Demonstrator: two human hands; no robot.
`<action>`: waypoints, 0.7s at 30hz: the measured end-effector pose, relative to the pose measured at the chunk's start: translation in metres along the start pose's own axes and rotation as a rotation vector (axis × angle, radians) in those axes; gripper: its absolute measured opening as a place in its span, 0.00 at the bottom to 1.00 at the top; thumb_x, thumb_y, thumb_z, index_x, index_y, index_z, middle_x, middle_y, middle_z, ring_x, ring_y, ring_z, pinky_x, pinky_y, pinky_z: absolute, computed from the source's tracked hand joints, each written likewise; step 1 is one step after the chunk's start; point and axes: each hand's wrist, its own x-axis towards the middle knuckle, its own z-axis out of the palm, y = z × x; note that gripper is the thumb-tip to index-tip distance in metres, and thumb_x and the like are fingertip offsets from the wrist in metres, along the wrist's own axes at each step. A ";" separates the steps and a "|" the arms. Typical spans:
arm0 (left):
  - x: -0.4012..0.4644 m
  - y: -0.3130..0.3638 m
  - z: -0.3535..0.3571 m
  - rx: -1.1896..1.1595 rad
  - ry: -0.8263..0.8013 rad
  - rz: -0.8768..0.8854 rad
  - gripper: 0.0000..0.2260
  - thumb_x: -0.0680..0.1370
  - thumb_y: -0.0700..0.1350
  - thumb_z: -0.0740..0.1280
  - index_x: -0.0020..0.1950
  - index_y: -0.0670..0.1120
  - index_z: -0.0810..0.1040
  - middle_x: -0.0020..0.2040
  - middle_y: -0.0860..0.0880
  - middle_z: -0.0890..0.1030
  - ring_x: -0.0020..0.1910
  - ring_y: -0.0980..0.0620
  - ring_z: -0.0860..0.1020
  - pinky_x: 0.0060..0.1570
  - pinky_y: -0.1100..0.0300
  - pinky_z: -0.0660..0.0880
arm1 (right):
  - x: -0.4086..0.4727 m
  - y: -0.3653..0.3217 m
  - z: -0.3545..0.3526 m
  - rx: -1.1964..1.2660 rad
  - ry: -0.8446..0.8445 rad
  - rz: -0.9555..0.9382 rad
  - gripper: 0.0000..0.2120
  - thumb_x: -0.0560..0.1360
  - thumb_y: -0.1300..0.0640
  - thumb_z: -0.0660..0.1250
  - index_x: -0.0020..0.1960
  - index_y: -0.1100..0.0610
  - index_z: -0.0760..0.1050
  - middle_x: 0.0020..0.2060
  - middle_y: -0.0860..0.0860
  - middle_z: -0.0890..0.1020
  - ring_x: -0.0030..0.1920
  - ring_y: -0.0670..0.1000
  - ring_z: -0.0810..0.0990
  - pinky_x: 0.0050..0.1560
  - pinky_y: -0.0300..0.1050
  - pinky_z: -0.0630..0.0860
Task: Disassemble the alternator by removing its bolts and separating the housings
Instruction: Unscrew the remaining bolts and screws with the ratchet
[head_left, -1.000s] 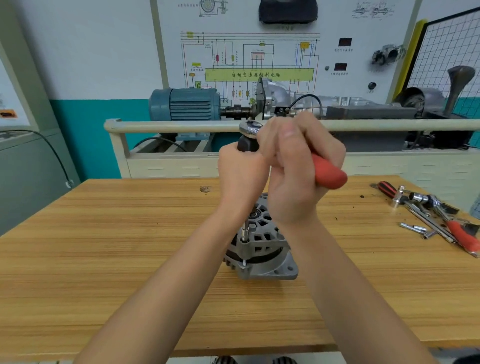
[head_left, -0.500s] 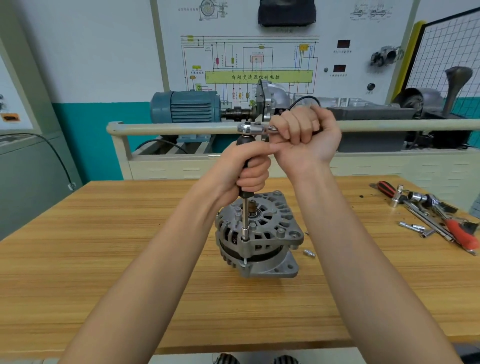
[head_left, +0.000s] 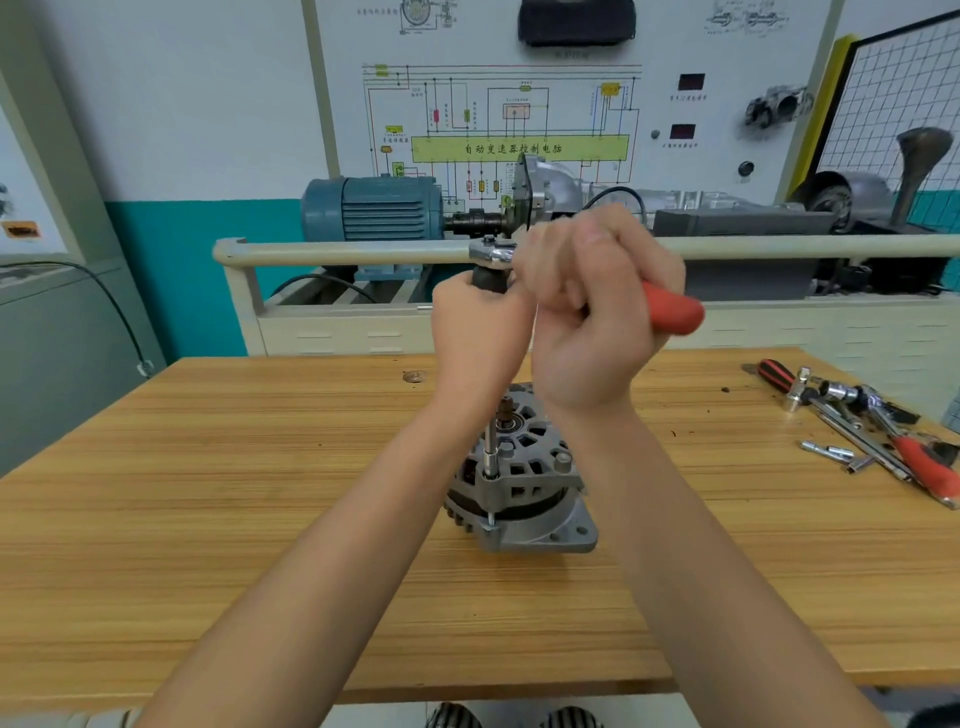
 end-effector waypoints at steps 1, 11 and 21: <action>0.001 0.001 -0.004 -0.061 -0.025 -0.059 0.18 0.73 0.34 0.65 0.29 0.47 0.61 0.26 0.48 0.62 0.27 0.51 0.59 0.27 0.60 0.56 | 0.005 0.001 -0.004 0.117 0.027 0.073 0.17 0.70 0.64 0.58 0.25 0.51 0.61 0.20 0.44 0.63 0.22 0.43 0.60 0.30 0.42 0.55; 0.015 0.000 -0.023 -0.355 -0.776 -0.324 0.17 0.71 0.38 0.63 0.23 0.47 0.64 0.17 0.52 0.60 0.15 0.57 0.57 0.19 0.68 0.54 | 0.035 0.024 -0.049 0.920 0.509 0.725 0.18 0.69 0.60 0.55 0.21 0.56 0.59 0.14 0.49 0.59 0.22 0.46 0.49 0.25 0.37 0.54; 0.002 -0.004 -0.002 -0.072 -0.062 -0.087 0.16 0.74 0.35 0.64 0.30 0.44 0.63 0.24 0.49 0.62 0.22 0.52 0.59 0.21 0.66 0.56 | -0.001 0.002 0.001 0.097 0.081 0.050 0.15 0.72 0.64 0.57 0.29 0.49 0.65 0.22 0.44 0.65 0.23 0.45 0.60 0.28 0.43 0.57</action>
